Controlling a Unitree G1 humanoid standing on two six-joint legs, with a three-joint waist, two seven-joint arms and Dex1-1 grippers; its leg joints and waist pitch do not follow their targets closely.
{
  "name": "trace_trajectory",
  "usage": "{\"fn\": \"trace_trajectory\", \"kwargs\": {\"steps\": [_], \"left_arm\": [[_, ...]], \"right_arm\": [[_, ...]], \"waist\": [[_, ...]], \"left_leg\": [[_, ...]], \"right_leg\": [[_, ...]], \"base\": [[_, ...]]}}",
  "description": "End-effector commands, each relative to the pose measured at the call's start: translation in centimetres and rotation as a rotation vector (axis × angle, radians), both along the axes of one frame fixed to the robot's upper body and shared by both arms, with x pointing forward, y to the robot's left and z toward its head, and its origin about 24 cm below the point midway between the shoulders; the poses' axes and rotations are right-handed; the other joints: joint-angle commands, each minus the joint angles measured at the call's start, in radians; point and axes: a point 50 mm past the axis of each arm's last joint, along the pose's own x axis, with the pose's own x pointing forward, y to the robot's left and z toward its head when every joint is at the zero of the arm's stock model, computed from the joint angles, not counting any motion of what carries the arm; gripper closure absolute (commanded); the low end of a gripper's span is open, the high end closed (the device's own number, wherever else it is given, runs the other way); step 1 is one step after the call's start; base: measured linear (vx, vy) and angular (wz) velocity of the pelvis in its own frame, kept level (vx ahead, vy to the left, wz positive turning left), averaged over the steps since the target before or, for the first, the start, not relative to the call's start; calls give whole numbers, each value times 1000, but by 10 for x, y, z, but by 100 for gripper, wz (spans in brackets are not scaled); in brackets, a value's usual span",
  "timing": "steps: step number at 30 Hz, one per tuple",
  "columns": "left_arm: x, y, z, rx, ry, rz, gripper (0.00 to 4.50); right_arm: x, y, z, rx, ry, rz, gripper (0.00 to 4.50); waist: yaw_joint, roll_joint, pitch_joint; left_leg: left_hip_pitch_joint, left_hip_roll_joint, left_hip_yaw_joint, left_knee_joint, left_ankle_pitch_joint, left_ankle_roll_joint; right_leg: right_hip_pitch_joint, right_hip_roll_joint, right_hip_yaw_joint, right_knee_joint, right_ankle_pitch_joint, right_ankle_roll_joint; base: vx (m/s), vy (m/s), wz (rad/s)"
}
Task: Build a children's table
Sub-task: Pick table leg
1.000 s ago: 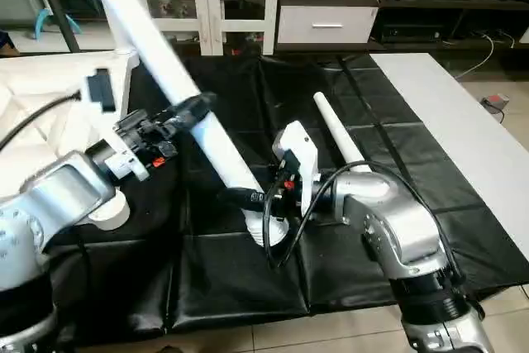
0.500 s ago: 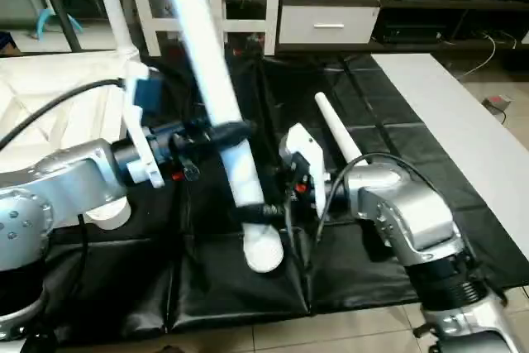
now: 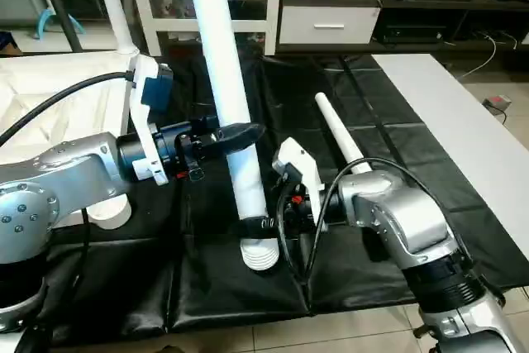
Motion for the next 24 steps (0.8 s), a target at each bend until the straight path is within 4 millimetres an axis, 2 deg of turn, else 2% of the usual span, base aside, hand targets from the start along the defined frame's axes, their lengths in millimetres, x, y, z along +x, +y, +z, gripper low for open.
{"fn": "trace_trajectory", "kwargs": {"steps": [1, 10, 16, 20, 21, 24], "left_arm": [[1, 0, 2, 13, -20, -3, 277], [-1, 1, -1, 26, -18, -17, 277], [0, 2, -2, 30, -18, -11, 277], [5, 7, -4, 60, -19, 52, 277], [7, 11, -5, 53, -3, 76, 221], [5, 20, -5, 27, 22, 74, 201]], "right_arm": [[-1, 0, 3, -5, -11, 1, 180], [-1, 0, 3, -4, -22, -1, 250], [1, 2, 4, 19, -40, -12, 257], [1, 3, 5, 30, -45, -19, 257], [0, 3, 5, 33, -47, -21, 258], [1, 2, 5, 35, -53, -32, 259]], "waist": [[1, 2, -63], [5, 1, -63], [6, 5, -63], [5, 4, -64], [5, 7, -63], [5, 6, -64]], "left_leg": [[24, 49, -18, -73, -155, -22], [25, 49, -18, -73, -157, -24], [25, 49, -18, -73, -157, -26], [26, 49, -18, -73, -161, -28], [25, 49, -19, -74, -163, -30], [25, 47, -19, -73, -169, -33]], "right_leg": [[36, -61, 32, -68, -105, -246], [36, -62, 33, -68, -105, -245], [35, -61, 32, -67, -97, -246], [35, -61, 32, -67, -99, -244], [35, -61, 32, -67, -95, -244], [36, -60, 32, -66, -99, -243]], "base": [[0, 0, 0], [0, 0, 0], [0, 0, 0], [0, 0, 0], [0, 0, 0], [0, 0, 0]]}}
